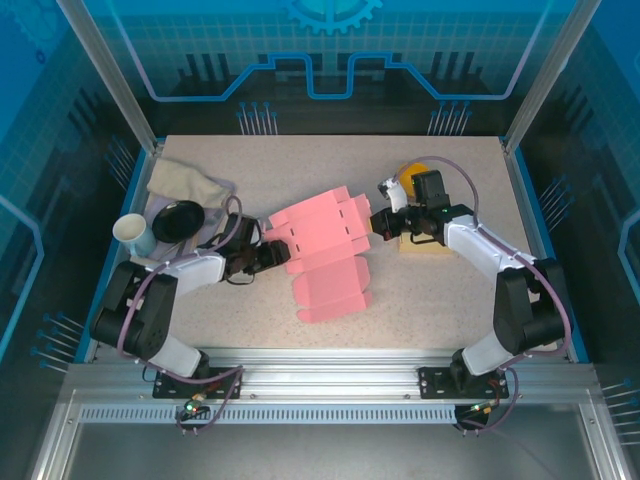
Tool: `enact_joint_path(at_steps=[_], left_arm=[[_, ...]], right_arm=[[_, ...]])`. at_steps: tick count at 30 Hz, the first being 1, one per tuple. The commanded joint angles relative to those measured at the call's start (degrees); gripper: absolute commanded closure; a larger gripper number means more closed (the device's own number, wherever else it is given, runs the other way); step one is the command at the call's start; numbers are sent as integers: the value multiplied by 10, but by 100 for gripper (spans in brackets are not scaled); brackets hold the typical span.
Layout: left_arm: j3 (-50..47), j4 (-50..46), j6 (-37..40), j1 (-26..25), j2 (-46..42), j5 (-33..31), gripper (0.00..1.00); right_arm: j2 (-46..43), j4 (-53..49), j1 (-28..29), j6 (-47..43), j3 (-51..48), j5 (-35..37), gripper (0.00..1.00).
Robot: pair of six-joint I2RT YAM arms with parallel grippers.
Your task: Fold the paper box
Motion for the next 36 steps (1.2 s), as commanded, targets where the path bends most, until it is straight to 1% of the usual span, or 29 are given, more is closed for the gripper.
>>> enact_joint_path(at_steps=[1, 3, 4, 6, 7, 9, 10, 11, 12, 13, 14, 15, 16, 19, 22, 24, 26, 29, 35, 36], left_arm=[[35, 39, 46, -1, 11, -14, 63], [44, 58, 66, -1, 11, -12, 92], [44, 71, 72, -1, 5, -6, 100], [39, 83, 85, -13, -27, -20, 100], [37, 77, 102, -30, -55, -48, 100], [45, 44, 151, -69, -93, -107, 100], [51, 27, 174, -86, -106, -127, 100], [53, 19, 191, -98, -117, -142, 100], [50, 17, 205, -110, -128, -156, 100], [43, 24, 217, -120, -139, -165, 100], [36, 30, 228, -128, -146, -173, 100], [30, 38, 242, -137, -153, -183, 100], [26, 41, 254, -145, -159, -192, 100], [19, 49, 283, -165, -173, -211, 100], [10, 63, 309, -180, -183, -223, 100], [5, 66, 321, -190, -187, -235, 100], [3, 68, 328, -197, -191, -242, 100], [-3, 73, 331, -205, -198, -244, 100], [-13, 85, 337, -212, -201, -251, 100], [-14, 90, 336, -212, -202, -251, 100]], right_arm=[[8, 15, -9, -15, 10, -33, 100], [3, 14, -9, -17, 15, -18, 99], [-3, 12, -9, -18, 22, 4, 93], [-16, 2, -9, -30, 41, 45, 86], [-22, -12, -8, -50, 62, 72, 81], [-37, -27, -7, -119, 98, 121, 62], [-45, -23, -7, -164, 110, 131, 51], [-49, -16, -9, -206, 120, 125, 45], [-49, -19, -11, -269, 132, 97, 42], [-46, -35, -12, -365, 147, 59, 39], [-42, -47, -11, -416, 156, 37, 37], [-31, -80, -11, -499, 178, 2, 37], [-18, -110, -9, -558, 198, -21, 36], [29, -195, -9, -656, 273, -56, 36], [75, -259, -7, -736, 328, -73, 37], [91, -259, -6, -759, 342, -71, 38], [107, -275, -3, -785, 358, -67, 42], [130, -294, 0, -814, 378, -44, 43], [178, -335, 1, -834, 420, -10, 43], [185, -336, 2, -833, 425, -2, 45]])
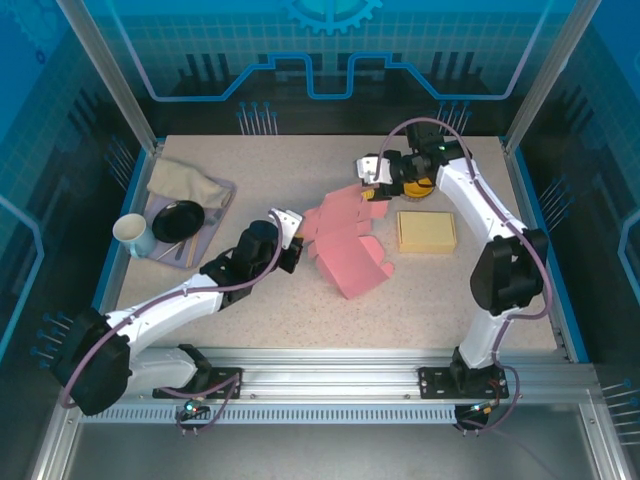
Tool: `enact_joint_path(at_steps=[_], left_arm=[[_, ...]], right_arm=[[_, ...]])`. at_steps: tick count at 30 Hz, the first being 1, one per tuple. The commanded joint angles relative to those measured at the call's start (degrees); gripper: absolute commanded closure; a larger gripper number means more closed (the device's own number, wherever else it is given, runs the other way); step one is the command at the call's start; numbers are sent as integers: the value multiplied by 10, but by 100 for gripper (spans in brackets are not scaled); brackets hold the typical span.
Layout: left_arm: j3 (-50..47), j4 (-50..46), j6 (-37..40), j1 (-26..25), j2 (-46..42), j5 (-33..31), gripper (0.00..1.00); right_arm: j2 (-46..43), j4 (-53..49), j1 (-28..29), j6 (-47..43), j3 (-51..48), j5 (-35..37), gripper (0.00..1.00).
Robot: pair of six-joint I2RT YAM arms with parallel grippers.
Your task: Fold the paper box
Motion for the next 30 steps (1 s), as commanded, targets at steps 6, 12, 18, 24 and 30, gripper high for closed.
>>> enact_joint_path(at_steps=[6, 12, 18, 24, 30], left_arm=[[-15, 30, 15, -6, -16, -13, 100], [-16, 30, 15, -6, -12, -11, 100], [-15, 32, 15, -6, -12, -8, 100], [-16, 33, 14, -7, -17, -6, 100], [-18, 32, 12, -9, -22, -6, 100]], right_arm=[[56, -55, 14, -26, 52, 55, 53], [66, -64, 20, -34, 60, 63, 55], [71, -65, 26, -34, 63, 66, 67], [77, -67, 30, -35, 64, 64, 67], [87, -75, 34, -37, 76, 66, 67]])
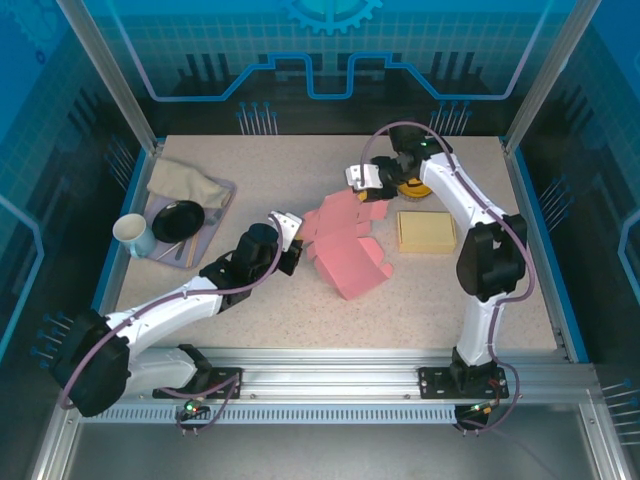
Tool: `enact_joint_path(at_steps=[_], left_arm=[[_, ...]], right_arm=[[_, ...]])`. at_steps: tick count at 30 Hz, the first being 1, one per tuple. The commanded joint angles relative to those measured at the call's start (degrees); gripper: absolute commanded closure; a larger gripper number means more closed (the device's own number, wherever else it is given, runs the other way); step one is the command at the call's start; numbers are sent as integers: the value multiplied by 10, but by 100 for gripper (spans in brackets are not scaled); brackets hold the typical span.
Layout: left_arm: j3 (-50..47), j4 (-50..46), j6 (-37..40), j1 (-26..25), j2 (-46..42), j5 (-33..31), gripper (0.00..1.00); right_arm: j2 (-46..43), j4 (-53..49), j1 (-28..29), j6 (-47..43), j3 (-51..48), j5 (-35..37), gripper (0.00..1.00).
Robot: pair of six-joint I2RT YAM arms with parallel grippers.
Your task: Fold the paper box
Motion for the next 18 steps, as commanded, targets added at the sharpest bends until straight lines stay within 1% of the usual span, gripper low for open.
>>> enact_joint_path(at_steps=[1, 3, 4, 5, 6, 7, 10, 11, 12, 13, 14, 15, 16, 17, 18], left_arm=[[-4, 20, 8, -6, -15, -4, 100], [-4, 20, 8, -6, -16, -5, 100], [-4, 20, 8, -6, -15, -5, 100], [-4, 20, 8, -6, -14, -6, 100], [-3, 18, 7, -6, -13, -8, 100], [-1, 13, 6, -6, -11, -11, 100], [9, -6, -1, -6, 0, -52, 100], [9, -8, -5, -6, 2, -70, 97], [12, -16, -13, -6, 1, -92, 91], [17, -27, -26, -6, -2, -113, 83], [23, -35, -42, -4, -12, -128, 72], [26, -40, -56, -2, -30, -129, 60], [25, -38, -69, 0, -49, -123, 51], [24, -33, -81, 5, -73, -112, 46], [25, -30, -91, 14, -99, -88, 46]], right_arm=[[14, -22, 10, -6, 21, 1, 67], [14, -23, 12, -7, 22, 4, 70], [14, -24, 12, -8, 22, 5, 75], [13, -25, 13, -7, 23, 5, 84], [12, -26, 13, -9, 23, 7, 96], [10, -27, 13, -8, 24, 9, 100], [-2, -36, 13, -15, 22, 23, 100], [-8, -34, 12, -17, 19, 25, 100], [-15, -29, 12, -16, 13, 31, 100], [-23, -24, 12, -14, 7, 37, 100], [-31, -18, 13, -13, -1, 44, 100], [-39, -8, 12, -10, -12, 51, 100], [-48, 6, 13, -6, -23, 59, 100], [-59, 18, 13, -4, -38, 66, 100], [-69, 23, 13, -3, -50, 69, 100]])
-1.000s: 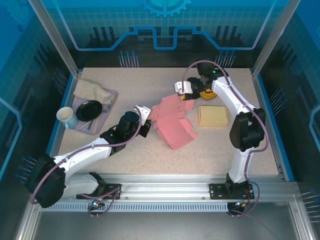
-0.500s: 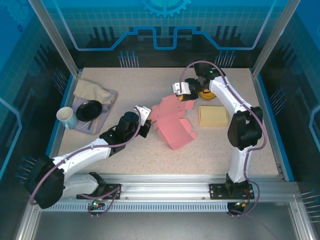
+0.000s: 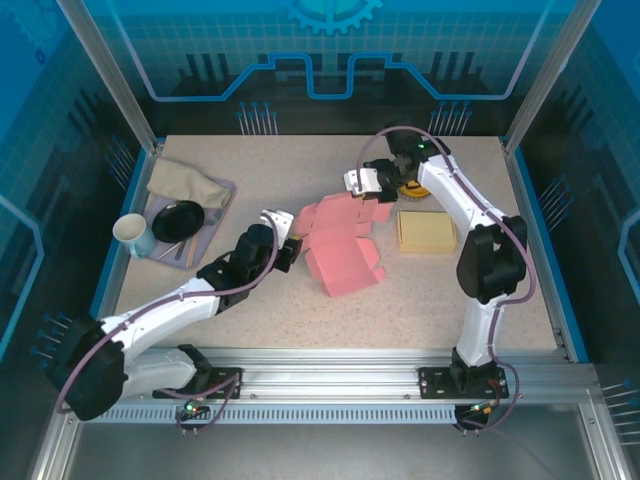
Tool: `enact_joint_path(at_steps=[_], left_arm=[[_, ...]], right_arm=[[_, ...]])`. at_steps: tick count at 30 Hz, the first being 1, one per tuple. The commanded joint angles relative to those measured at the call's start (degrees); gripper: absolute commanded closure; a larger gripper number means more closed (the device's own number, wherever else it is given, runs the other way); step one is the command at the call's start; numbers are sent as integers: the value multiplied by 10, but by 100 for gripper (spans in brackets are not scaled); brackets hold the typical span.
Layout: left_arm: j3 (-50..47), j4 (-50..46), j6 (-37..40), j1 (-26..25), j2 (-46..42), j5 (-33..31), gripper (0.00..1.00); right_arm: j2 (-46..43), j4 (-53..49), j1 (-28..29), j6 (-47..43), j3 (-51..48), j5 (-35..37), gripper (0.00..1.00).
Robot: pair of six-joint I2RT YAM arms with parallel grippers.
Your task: Fold the paper box
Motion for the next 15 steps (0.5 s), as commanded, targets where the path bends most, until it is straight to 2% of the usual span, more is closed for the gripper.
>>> enact_joint_path(at_steps=[1, 3, 6, 10, 15], left_arm=[[24, 7, -51, 21, -85, 20, 46], [31, 11, -65, 50, -114, 68, 48], [70, -14, -50, 92, -101, 153, 48], [141, -59, 21, 97, -41, 269, 47], [207, -110, 82, 97, 18, 353, 46]], right_arm=[[-52, 23, 3, 9, -31, 23, 100], [-73, 24, 5, 12, -48, 19, 100], [-97, 4, 6, 13, -59, 0, 100], [-113, -29, 5, 11, -64, -19, 100], [-130, -61, 0, 0, -76, -62, 100]])
